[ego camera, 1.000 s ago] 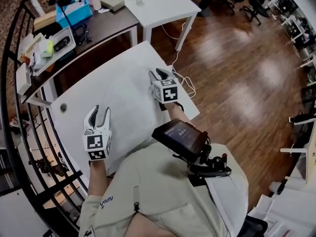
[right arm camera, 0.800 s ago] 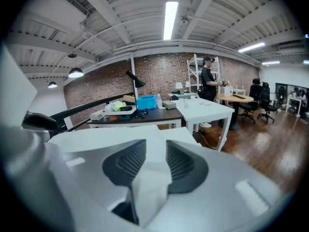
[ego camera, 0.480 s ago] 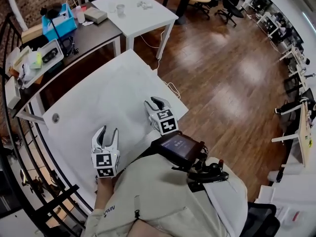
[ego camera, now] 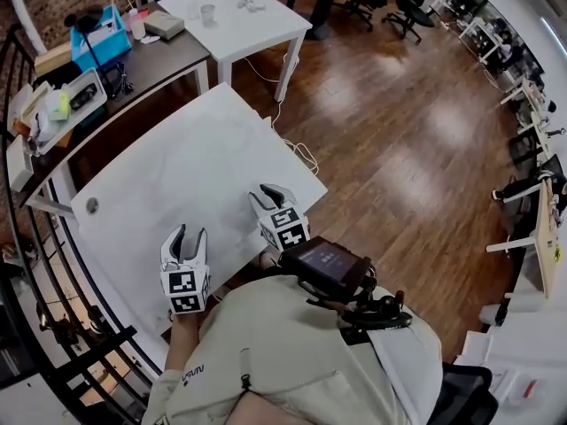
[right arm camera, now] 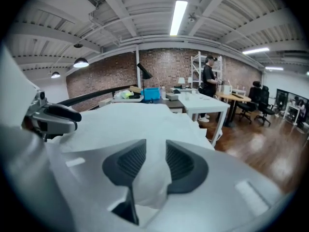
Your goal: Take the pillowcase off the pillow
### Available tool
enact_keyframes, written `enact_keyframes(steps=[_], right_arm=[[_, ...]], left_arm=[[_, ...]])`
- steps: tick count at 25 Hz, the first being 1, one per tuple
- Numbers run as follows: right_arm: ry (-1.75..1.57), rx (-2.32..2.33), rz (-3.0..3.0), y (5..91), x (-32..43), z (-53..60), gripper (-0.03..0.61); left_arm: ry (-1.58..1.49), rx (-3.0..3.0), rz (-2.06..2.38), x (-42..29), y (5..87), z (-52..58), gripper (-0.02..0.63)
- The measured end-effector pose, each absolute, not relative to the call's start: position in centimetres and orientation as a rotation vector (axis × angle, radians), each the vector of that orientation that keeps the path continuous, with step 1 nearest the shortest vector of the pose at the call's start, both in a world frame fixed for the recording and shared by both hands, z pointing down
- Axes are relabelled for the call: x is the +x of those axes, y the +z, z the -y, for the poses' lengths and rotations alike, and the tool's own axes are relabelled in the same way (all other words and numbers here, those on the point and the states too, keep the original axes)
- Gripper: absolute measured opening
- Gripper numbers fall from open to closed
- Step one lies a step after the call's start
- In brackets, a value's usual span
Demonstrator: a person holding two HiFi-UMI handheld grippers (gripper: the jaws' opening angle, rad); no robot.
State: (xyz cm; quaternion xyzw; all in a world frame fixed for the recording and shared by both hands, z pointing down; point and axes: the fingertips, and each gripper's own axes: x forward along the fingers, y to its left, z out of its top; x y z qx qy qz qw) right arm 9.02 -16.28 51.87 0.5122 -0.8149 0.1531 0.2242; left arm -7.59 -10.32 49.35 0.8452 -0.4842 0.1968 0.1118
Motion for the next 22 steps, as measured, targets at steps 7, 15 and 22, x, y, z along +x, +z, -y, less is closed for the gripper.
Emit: enact_keyframes(steps=[7, 15, 22], right_arm=[[0.374, 1.289, 2.332, 52.0, 10.1, 16.6, 0.127], [0.395, 1.151, 2.409, 53.6, 12.6, 15.3, 0.127], [0.383, 1.200, 2.385, 53.5, 14.4, 15.7, 0.127]], left_arm=[[0.596, 2.401, 1.488, -4.6, 50.5, 10.3, 0.199], [0.693, 2.323, 1.536, -1.1, 52.0, 9.3, 0.239], [0.721, 2.372, 1.524, 0.4, 51.8, 10.3, 0.239]])
